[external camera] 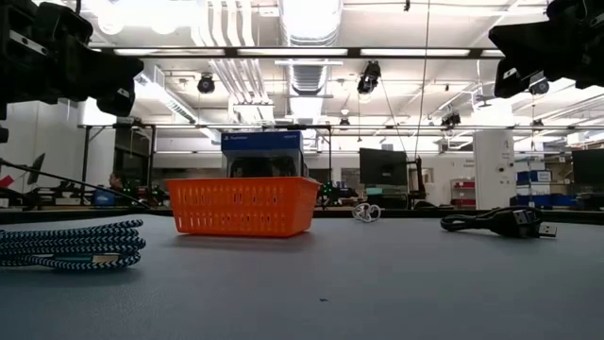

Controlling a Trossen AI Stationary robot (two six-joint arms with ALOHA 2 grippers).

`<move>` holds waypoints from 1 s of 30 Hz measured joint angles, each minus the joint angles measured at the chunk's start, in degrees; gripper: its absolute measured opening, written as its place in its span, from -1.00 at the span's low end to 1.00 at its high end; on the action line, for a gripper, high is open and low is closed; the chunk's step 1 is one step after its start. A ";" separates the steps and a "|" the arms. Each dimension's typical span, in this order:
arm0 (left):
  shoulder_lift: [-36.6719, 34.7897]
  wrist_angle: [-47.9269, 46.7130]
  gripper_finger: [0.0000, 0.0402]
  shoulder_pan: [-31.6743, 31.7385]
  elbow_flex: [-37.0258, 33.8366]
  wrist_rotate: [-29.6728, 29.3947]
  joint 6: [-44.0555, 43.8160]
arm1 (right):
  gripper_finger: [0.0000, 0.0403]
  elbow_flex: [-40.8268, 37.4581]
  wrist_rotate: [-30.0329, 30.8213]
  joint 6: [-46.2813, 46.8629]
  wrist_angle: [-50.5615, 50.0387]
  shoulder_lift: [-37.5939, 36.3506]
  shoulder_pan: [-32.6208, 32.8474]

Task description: Pick and place USB-C Cables

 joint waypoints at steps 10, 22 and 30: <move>-0.01 0.04 -1.00 -0.02 -0.01 0.00 -0.63 | -0.96 -0.01 0.01 0.04 0.01 0.01 0.01; 0.01 14.41 -1.00 -0.13 -0.02 -2.62 -27.10 | -0.96 -0.02 -0.04 23.15 0.89 0.02 0.02; 0.34 25.19 -1.00 -0.26 -0.04 -2.54 -28.27 | -0.96 -0.01 0.00 32.90 0.40 0.02 0.00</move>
